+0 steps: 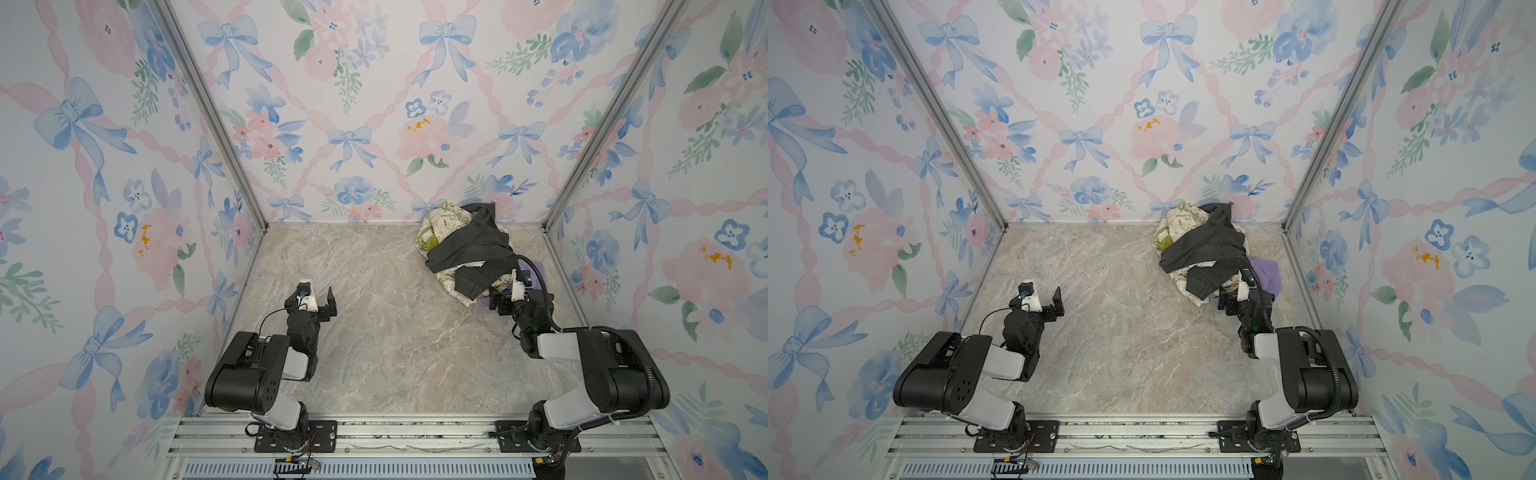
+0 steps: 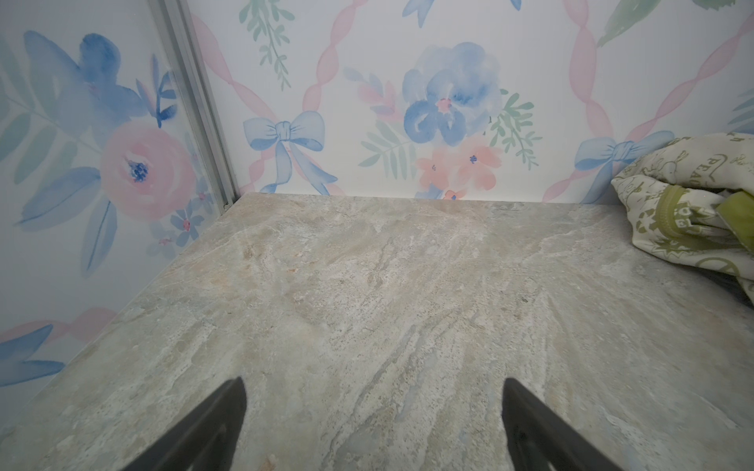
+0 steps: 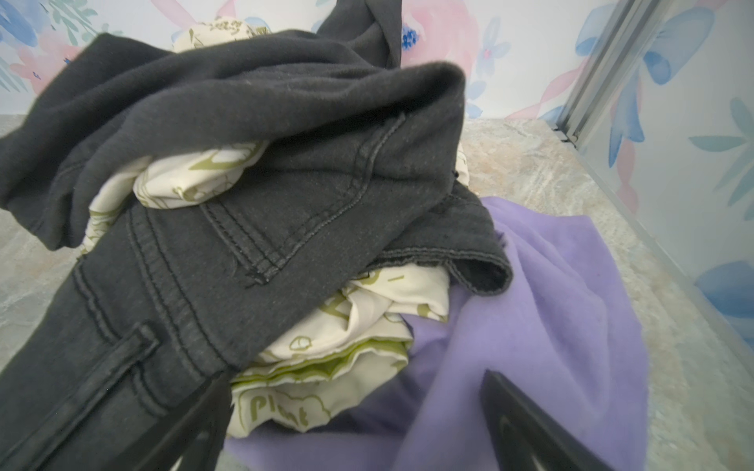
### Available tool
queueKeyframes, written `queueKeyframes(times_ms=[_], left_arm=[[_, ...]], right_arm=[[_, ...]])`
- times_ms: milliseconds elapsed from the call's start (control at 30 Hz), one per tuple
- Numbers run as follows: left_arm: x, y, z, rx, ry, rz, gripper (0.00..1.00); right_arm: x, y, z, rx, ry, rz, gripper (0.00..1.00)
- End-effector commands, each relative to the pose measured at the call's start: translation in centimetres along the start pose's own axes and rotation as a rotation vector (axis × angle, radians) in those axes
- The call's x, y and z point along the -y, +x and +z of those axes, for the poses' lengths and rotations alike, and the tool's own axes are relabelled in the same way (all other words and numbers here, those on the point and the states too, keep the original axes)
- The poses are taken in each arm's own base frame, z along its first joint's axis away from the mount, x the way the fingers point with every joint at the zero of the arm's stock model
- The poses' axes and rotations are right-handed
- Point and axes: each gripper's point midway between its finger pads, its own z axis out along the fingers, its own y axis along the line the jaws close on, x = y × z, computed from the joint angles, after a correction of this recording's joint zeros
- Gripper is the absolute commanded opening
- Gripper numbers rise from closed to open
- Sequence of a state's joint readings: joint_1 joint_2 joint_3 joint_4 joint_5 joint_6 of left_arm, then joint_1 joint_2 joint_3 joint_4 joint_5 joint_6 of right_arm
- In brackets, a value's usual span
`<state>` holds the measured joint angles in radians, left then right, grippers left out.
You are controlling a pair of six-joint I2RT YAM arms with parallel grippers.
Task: Pick out a specific cloth from the pile
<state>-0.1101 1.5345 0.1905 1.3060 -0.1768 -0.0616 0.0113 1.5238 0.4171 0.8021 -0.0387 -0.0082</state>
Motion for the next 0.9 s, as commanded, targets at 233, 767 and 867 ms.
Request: queueKeyframes(times_ms=[233, 767, 867], left_arm=[[-0.5, -3.6, 0.2, -0.009, -0.094, 0.006, 0.98], [2.1, -9.1, 1.1, -0.135, 0.030, 0.075, 0.98], [2.6, -8.7, 1.0, -0.160, 0.060, 0.059, 0.98]], right_arm=[[-0.3, -8.4, -1.6, 0.010, 0.056, -0.074, 0.97], [4.0, -19.0, -6.5, -0.058, 0.346, -0.133, 0.97], [5.8, -18.0, -6.9, -0.103, 0.405, -0.098, 0.97]])
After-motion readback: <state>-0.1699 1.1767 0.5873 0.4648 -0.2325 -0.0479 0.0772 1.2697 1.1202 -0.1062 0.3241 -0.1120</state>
